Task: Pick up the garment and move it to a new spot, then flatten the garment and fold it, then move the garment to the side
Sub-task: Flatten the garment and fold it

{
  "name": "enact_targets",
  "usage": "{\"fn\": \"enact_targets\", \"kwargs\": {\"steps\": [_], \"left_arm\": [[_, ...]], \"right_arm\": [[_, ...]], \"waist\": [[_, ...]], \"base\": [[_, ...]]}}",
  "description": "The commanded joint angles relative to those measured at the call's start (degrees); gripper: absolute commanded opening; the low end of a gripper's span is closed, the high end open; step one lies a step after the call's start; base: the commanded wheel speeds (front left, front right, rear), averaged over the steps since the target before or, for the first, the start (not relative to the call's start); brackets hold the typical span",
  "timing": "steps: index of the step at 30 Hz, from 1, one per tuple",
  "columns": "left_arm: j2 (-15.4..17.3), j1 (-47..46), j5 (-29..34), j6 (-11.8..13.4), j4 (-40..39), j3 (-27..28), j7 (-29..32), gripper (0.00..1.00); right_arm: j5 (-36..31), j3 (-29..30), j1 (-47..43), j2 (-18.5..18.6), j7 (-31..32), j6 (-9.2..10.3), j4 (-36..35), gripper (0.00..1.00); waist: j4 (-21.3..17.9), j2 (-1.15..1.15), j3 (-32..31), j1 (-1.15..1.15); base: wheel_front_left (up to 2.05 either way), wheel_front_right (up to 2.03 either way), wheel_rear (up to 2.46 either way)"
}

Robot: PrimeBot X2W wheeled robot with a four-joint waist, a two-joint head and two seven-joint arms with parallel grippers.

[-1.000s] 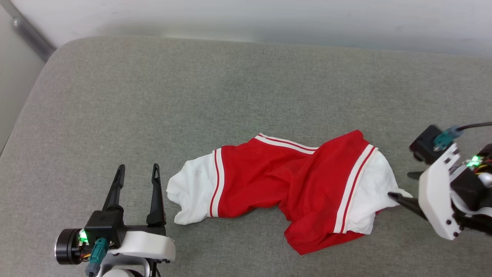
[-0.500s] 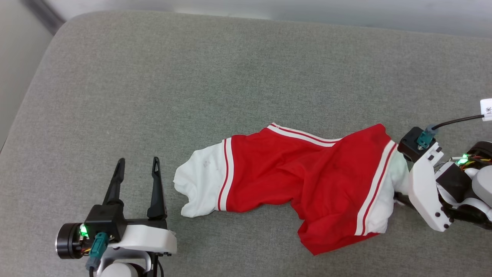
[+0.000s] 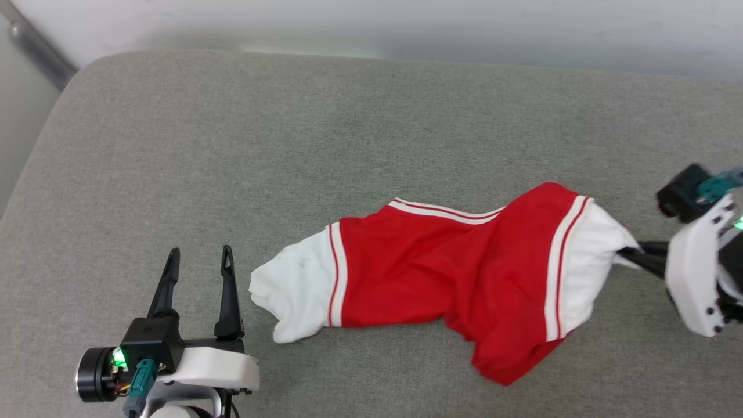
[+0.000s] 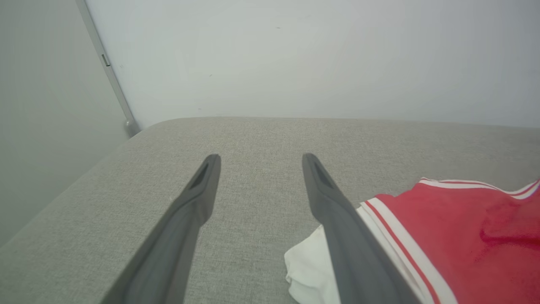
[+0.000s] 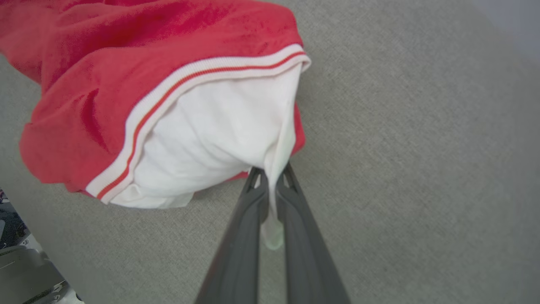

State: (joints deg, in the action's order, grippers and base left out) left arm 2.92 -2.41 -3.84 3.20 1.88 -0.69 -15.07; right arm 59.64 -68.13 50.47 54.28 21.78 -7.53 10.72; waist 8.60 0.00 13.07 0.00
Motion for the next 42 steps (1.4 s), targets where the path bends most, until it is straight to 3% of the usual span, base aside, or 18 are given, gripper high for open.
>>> {"fn": "enact_targets", "kwargs": {"steps": [1, 8, 13, 17, 23, 29, 33, 34, 35, 42], "left_arm": [[-0.01, 1.12, 0.11, 0.12, -0.31, 0.5, -0.15, 1.0], [-0.02, 1.97, -0.15, -0.2, -0.56, 0.98, -0.15, 1.0], [-0.04, 1.73, -0.36, -0.17, -0.82, 0.71, -0.15, 1.0], [-0.04, 0.3, -0.45, -0.15, -0.87, 0.03, -0.15, 1.0], [-0.04, -1.57, -0.13, -0.39, -0.47, -1.45, -0.15, 1.0], [-0.03, -1.59, -0.23, -0.01, -0.01, -1.82, -0.15, 1.0], [-0.08, -0.49, -0.19, 0.15, 0.35, -1.12, -0.15, 1.0], [-0.07, -0.25, -0.11, 0.26, 0.4, -1.34, -0.15, 1.0], [-0.06, -0.34, 0.01, 0.1, 0.5, -1.27, -0.15, 1.0], [-0.04, 0.71, 0.26, 0.22, 0.56, -1.48, -0.15, 1.0]], "right_arm": [[1.4, 1.43, -0.59, 2.78, -1.25, 0.08, -1.72, 0.0], [5.28, 6.96, -3.52, 10.59, -2.38, 0.07, -3.59, 0.0], [6.5, 10.42, -5.6, 11.83, -3.21, 0.07, -1.91, 0.0], [3.8, 12.68, -4.68, 8.94, -2.1, 0.07, 3.08, 0.0], [-2.98, 13.84, -3.55, 1.64, 2.7, 0.07, 18.09, 0.0], [-2.78, 14.76, -7.33, -3.82, 4.58, 0.04, 29.78, 0.0], [-1.58, 15.84, -9.18, -5.68, 1.64, 0.04, 31.51, 0.0], [-1.36, 16.4, -9.33, -5.63, 0.48, 0.04, 31.42, 0.9], [-1.67, 16.67, -9.23, -5.18, -0.8, 0.04, 31.04, 1.0], [-3.49, 19.46, -10.48, -1.11, -10.87, 0.06, 25.25, 1.0]], "waist": [[-0.67, 0.0, -0.56, 0.0], [-1.45, 0.0, -1.0, 0.0], [-2.08, 0.0, -0.2, 0.0], [-2.02, 0.0, 1.27, 0.0], [-0.32, 0.0, 3.45, 0.0], [0.88, 0.0, 3.8, 0.0], [0.18, 0.0, 2.83, 0.0], [-0.04, 0.0, 2.49, 0.0], [-0.28, 0.0, 2.13, 0.0], [-1.85, 0.0, -0.83, 0.0]], "base": [[0.0, 0.0, 0.0], [0.0, 0.0, 0.0], [0.0, 0.0, 0.0], [0.0, 0.0, 0.0], [0.0, 0.0, 0.0], [0.0, 0.0, 0.0], [0.0, 0.0, 0.0], [0.0, 0.0, 0.0], [0.0, 0.0, 0.0], [0.0, 0.0, 0.0]]}}
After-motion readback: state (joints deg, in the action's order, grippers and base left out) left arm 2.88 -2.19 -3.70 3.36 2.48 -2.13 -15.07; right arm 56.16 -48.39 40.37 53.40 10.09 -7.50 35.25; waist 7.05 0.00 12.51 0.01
